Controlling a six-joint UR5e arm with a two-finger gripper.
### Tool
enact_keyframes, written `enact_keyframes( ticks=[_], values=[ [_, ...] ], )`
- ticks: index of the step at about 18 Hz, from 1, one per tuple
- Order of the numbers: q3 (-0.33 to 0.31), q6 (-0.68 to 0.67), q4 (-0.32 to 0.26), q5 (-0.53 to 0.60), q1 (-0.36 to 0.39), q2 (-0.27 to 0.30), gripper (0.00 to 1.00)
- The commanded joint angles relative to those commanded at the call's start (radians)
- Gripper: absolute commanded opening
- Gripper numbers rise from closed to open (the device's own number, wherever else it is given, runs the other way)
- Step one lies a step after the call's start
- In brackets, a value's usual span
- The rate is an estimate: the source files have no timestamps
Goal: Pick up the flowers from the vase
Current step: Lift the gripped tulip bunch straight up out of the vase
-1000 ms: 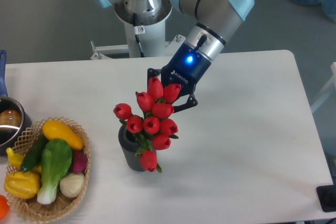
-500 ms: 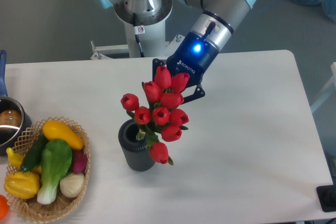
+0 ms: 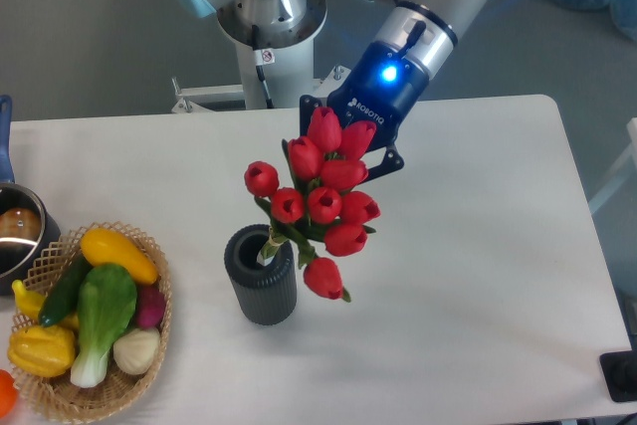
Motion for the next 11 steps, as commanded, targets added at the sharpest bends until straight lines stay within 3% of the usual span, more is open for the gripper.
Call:
enact_keyframes(
  ticks=[11],
  values=[
    [0.027, 0.014, 0.005, -0.066, 0.066, 0.011, 0.0]
  ],
)
